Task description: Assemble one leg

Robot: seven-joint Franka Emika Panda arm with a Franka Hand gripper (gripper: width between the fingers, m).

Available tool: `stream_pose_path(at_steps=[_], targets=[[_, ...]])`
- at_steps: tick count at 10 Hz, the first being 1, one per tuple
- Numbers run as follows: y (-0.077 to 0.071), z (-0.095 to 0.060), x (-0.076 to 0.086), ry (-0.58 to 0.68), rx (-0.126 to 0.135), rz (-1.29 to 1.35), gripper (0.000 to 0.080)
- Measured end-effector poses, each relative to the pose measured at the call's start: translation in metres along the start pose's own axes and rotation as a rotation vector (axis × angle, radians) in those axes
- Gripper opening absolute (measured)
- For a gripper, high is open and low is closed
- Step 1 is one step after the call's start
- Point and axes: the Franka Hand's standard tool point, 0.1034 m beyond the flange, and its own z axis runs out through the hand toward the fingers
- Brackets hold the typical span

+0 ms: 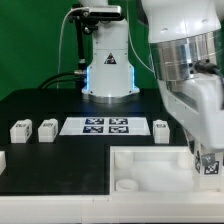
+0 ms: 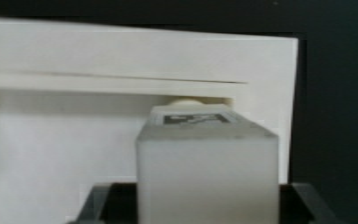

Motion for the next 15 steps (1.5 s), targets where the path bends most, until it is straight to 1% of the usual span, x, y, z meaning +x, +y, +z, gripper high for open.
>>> stream_pose_path(at_steps=[2, 3, 4, 5, 6, 7, 8, 9, 10, 11, 12, 13, 14, 15], targets=[[0.0, 0.001, 0.0, -0.001, -0.001, -0.081, 0.0298], [0.001, 0.001, -0.002, -0.001, -0.002, -0.084, 0.0537], [0.002, 0.002, -0.008, 0.021, -0.014, -0.284, 0.0537], [0.002, 0.004, -0.014, 0.045, -0.028, -0.549, 0.0624], [0.004, 0.005, -0.014, 0.046, -0.044, -0.728, 0.0624], [0.004, 0.005, -0.013, 0.045, -0.047, -0.827, 0.0644], [0.004, 0.005, -0.013, 0.043, -0.049, -0.925, 0.0648], [0.004, 0.005, -0.013, 0.049, -0.066, -1.044, 0.0648], [0.003, 0.001, -0.015, 0.073, -0.117, -1.276, 0.0649], [-0.002, -0.002, -0.014, 0.076, -0.131, -1.493, 0.0649], [-0.004, -0.002, -0.01, 0.067, -0.136, -1.646, 0.0649], [-0.004, -0.002, -0.011, 0.069, -0.133, -1.589, 0.0649], [-0.004, -0.002, -0.011, 0.07, -0.132, -1.565, 0.0529], [-0.004, -0.002, -0.011, 0.07, -0.133, -1.573, 0.039]])
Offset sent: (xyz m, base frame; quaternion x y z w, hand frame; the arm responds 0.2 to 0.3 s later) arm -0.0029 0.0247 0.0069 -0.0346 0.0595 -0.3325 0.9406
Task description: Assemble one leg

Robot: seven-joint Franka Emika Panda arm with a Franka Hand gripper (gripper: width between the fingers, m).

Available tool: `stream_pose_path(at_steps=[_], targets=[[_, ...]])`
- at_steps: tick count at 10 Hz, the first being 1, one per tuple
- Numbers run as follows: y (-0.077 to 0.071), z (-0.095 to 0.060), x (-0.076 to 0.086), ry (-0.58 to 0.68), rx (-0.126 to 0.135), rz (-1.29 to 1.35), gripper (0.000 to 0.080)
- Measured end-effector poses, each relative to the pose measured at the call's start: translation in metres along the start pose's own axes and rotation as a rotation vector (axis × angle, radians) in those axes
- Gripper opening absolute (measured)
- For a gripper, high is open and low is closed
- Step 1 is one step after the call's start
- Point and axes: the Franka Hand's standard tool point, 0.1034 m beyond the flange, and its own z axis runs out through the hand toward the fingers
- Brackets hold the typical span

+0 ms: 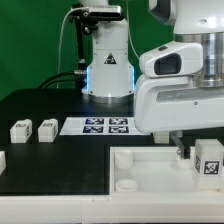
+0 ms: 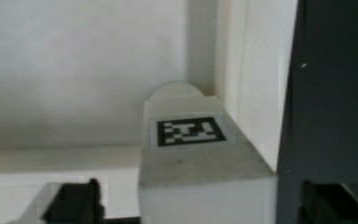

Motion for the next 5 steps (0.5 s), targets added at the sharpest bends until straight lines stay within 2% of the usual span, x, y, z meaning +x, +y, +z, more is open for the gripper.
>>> stream_pose_path(at_steps=[1, 4, 5], targets=[[-0.0001, 0.0001, -0.0001, -0.001, 0.003, 0.098, 0.0294], [0.0029, 0.0006, -0.0002, -0.002, 0.002, 0.38, 0.0294], [0.0027, 0.0012, -0.0005, -0.003, 0.002, 0.624, 0.0294]])
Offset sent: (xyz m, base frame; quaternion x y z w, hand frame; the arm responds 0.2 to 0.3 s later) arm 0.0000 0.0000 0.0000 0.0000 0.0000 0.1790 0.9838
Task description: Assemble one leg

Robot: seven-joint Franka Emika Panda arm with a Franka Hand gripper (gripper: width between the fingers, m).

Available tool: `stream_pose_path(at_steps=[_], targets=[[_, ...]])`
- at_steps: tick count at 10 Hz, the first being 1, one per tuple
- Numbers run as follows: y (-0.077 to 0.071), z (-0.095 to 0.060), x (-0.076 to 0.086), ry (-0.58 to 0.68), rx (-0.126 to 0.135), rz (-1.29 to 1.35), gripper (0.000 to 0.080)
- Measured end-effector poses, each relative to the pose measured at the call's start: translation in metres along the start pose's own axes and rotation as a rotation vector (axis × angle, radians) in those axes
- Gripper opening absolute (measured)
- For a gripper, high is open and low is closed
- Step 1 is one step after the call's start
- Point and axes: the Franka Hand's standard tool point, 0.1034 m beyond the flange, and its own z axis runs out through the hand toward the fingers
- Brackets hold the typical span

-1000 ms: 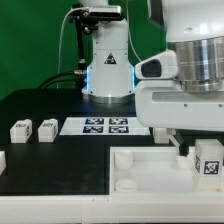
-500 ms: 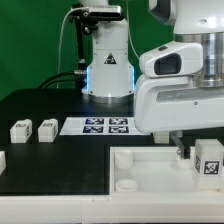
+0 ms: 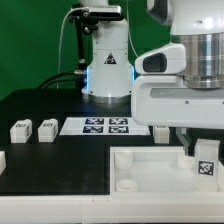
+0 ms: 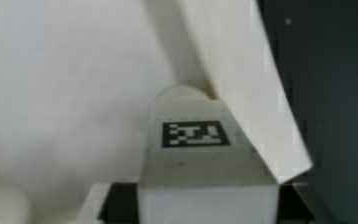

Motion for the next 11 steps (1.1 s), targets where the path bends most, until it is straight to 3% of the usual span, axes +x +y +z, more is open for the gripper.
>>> stream_pose_path(at_steps=[1, 4, 5, 8, 9, 10, 11], targets=[[0.0002, 0.0005, -0.0008, -0.002, 0.001, 0.266, 0.0294], [0.0023, 0.001, -0.0007, -0.036, 0.053, 0.743, 0.0294], [0.0005, 0.001, -0.0022, -0.044, 0.056, 0.867, 0.0294], [0.0001, 0.0015, -0.0027, -0.046, 0.059, 0.872, 0.0295], [-0.0004, 0.0021, -0.0035, -0.045, 0.058, 0.854, 0.0489], [-0.0013, 0.0037, -0.0055, -0.038, 0.055, 0.686, 0.0489], [-0.0017, 0.0047, -0.0061, -0.027, 0.051, 0.467, 0.062]])
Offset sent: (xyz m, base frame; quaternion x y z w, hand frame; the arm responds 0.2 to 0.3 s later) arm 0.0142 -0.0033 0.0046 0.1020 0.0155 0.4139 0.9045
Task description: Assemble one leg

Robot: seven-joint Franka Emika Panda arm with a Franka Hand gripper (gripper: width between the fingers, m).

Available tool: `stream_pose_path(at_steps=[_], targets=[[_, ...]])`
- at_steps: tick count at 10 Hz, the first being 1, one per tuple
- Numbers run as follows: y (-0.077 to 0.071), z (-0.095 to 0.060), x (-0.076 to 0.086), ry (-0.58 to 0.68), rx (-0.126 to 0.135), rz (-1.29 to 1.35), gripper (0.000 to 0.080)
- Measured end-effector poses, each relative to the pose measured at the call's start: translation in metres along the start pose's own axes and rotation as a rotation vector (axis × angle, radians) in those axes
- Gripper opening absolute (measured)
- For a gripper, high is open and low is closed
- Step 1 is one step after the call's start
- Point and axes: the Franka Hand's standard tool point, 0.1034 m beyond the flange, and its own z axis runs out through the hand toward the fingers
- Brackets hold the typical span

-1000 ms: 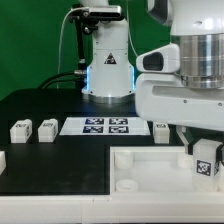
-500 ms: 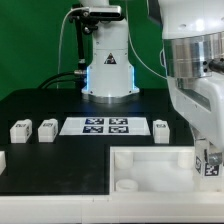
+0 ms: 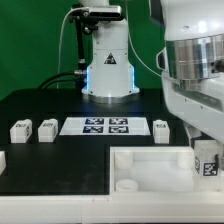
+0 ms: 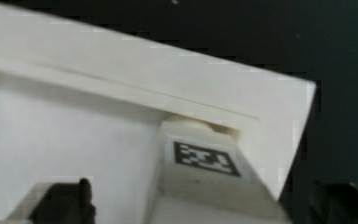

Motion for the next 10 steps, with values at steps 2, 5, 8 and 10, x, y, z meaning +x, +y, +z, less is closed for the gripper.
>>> stream_pose_path(at_steps=[2, 5, 8, 10], targets=[[0.0002, 0.0, 0.0009, -0.001, 0.001, -0.139, 0.064], [-0.0002, -0.0025, 0.0004, 0.012, -0.037, -0.62, 0.0649], [0.0, -0.0036, 0.0078, 0.036, -0.034, -0.988, 0.0649], [0.0001, -0.0031, 0.0071, 0.035, -0.035, -0.963, 0.0521]])
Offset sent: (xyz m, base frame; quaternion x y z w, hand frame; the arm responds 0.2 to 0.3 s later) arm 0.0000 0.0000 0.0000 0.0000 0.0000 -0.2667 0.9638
